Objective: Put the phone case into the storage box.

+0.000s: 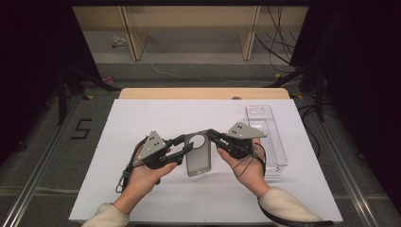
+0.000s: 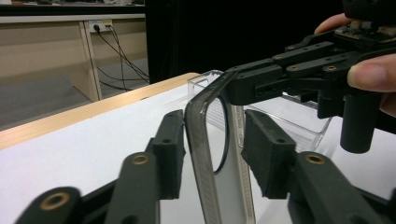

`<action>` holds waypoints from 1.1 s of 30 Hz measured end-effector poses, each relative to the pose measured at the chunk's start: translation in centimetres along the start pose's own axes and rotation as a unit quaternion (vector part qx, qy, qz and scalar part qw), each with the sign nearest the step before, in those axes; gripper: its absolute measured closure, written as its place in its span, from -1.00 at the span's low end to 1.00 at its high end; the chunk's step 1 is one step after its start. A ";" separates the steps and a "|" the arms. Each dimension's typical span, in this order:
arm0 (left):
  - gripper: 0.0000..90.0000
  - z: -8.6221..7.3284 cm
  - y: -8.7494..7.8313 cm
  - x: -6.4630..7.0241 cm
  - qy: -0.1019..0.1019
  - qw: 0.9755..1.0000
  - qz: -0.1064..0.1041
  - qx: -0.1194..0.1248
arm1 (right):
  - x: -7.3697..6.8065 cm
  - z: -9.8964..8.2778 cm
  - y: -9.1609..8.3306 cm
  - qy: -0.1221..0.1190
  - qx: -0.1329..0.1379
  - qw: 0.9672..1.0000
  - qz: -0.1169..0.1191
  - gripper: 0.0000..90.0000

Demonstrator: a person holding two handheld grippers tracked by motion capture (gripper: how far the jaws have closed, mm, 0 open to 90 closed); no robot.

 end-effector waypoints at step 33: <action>-0.93 -0.8 -3.0 -1.7 0.052 0.997 0.044 -0.038 | 1.3 0.7 -0.8 0.006 0.003 0.999 -0.034 0.87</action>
Point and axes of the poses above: each handheld gripper's, and its own axes: y roughly forward along the jaws, z roughly out of its top, x roughly to its right, the point moved 3 cm from there along y, roughly forward along the jaws, and after that the axes turned 6 degrees about x, right-handed, at the moved point
